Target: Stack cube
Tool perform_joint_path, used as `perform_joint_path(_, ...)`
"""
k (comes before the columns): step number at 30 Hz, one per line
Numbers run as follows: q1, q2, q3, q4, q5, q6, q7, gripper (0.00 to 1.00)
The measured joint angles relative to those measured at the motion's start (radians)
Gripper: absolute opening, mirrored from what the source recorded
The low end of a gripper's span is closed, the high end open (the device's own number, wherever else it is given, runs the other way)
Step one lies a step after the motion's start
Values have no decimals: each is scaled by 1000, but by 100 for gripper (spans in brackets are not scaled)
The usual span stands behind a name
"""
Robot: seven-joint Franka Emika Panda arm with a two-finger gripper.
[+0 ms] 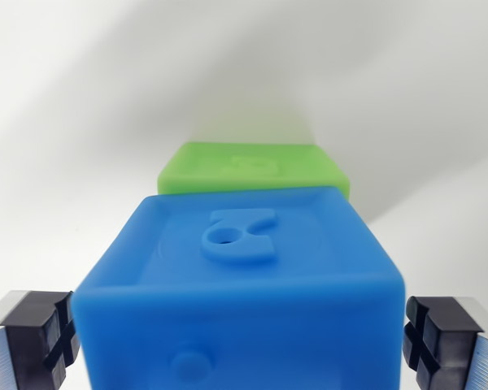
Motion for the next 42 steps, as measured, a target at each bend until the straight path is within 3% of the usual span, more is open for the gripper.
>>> perform_joint_path(19,0,-113,-1,-11,-3,-98,2,100)
perform_joint_path(42,0,-308,-2,12,-12,-314,8,100)
